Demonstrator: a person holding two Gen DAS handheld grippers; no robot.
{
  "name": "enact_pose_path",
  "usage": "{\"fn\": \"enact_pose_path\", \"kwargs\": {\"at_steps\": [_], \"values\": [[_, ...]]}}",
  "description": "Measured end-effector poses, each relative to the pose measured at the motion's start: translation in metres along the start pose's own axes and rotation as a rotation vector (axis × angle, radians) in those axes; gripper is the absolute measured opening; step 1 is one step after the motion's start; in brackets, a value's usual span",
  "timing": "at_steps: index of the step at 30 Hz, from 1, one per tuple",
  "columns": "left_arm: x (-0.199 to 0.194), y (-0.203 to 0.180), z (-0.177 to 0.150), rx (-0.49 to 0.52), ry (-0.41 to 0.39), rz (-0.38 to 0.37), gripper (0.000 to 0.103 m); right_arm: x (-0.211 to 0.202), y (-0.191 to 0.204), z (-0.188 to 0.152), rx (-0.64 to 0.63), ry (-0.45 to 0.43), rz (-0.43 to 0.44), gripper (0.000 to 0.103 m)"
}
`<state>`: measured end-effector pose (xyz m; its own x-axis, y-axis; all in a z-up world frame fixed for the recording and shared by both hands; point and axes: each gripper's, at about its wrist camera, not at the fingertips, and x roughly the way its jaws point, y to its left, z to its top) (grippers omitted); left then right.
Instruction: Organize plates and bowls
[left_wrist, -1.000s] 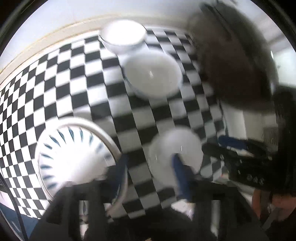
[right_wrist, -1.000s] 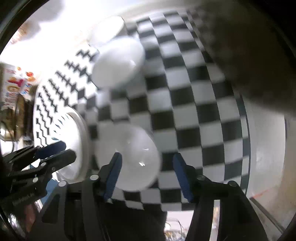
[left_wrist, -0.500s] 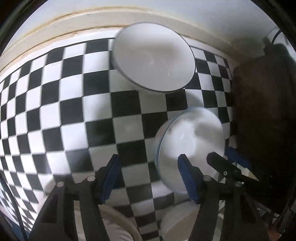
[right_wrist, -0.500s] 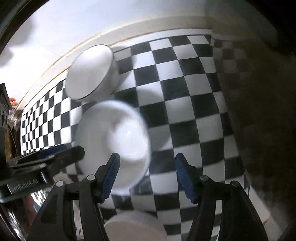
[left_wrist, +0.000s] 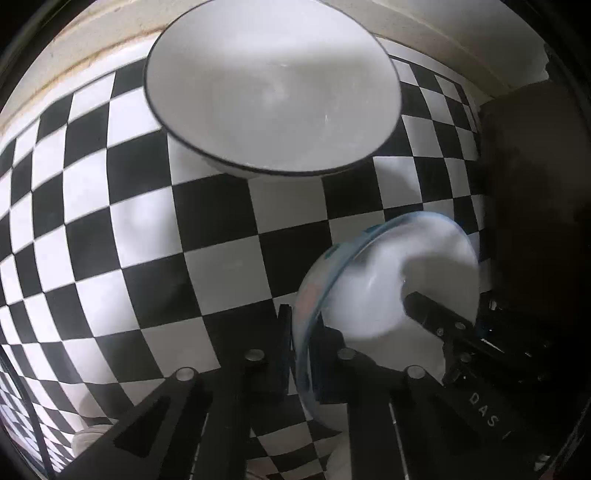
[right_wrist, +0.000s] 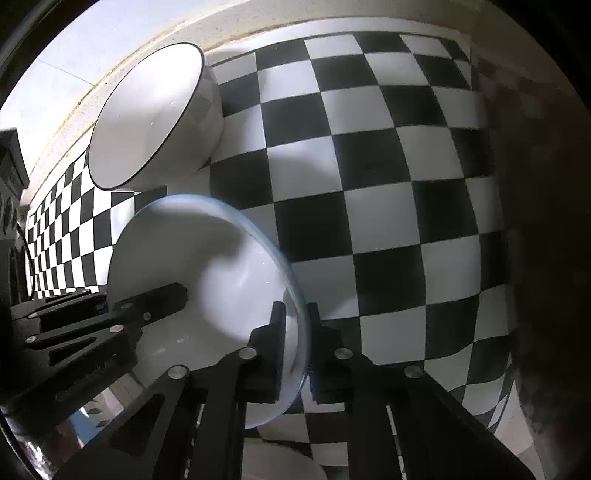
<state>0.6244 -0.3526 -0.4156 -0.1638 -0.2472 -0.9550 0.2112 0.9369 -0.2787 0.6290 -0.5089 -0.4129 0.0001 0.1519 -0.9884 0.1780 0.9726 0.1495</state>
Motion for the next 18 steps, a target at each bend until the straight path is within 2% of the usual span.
{"fn": "enact_pose_path", "kwargs": {"at_steps": [11,18], "values": [[-0.011,-0.007,-0.003,0.019,-0.029,0.049,0.007,-0.009,0.006,-0.001,-0.012,-0.012,0.005,0.008],[-0.044,-0.018,-0.021,0.040,-0.085,0.060,0.007,-0.038,0.009,-0.003,-0.025,-0.056,0.024,0.008]]}}
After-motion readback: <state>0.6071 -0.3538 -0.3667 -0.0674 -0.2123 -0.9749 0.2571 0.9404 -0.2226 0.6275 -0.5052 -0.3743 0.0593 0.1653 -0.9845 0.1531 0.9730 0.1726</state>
